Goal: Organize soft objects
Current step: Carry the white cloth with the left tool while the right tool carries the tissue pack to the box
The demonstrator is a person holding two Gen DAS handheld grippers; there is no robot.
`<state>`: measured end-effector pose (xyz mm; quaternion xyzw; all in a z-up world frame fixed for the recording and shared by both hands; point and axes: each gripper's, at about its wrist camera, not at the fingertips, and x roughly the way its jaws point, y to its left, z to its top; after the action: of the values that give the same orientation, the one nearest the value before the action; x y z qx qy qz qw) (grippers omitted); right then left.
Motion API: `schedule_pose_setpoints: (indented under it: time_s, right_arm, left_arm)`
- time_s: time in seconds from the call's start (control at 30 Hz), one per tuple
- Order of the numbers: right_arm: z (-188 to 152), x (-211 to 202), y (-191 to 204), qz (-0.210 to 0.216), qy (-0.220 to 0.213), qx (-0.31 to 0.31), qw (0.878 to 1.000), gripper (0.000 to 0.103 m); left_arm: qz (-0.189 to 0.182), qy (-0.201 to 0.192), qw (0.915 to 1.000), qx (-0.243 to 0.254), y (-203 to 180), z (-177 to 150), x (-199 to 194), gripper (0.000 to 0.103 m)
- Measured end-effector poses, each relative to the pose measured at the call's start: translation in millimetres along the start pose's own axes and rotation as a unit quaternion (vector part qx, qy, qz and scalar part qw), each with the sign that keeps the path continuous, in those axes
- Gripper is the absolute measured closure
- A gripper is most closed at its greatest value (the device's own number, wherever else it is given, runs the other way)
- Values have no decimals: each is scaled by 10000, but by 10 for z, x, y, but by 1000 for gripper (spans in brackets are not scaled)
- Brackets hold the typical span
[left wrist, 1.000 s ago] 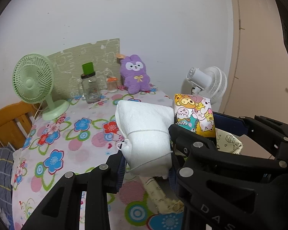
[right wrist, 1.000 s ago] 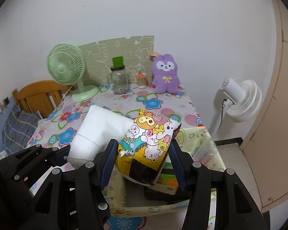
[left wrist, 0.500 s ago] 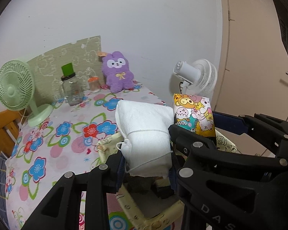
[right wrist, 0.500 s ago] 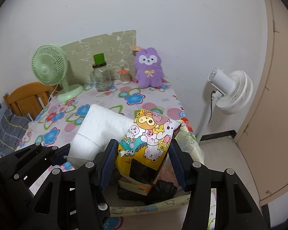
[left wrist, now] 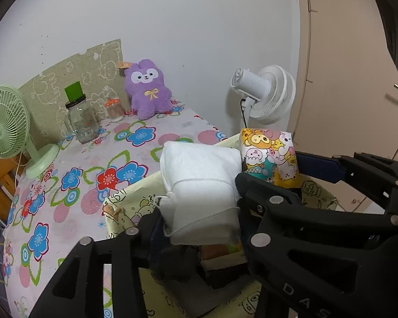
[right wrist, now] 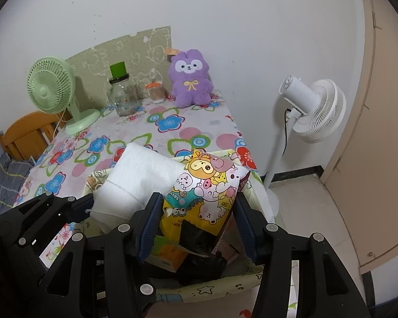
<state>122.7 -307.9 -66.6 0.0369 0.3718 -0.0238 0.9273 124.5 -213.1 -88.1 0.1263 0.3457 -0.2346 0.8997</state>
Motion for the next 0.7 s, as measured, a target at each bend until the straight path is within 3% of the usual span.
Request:
schedule_pose_setpoints:
  time_s: [0.13,0.3,0.53,0.7]
  right_arm:
    - [-15,58,-5,10,44,22,10000,49]
    - [-35,140,45,157,183,11,9997,51]
    - [-28,203,97,185,218,-19,9996,50]
    - [-31,215,105,305,279,21,9991,32]
  left_arm:
    - [20,64,9999,102,16,-34,29,30]
    - [41,16,9998,200,34,-59,-32,18]
    - [65,42,9998,188,80,-65,-27,12]
    - [111,23,9997,215,87,-76,-37,9]
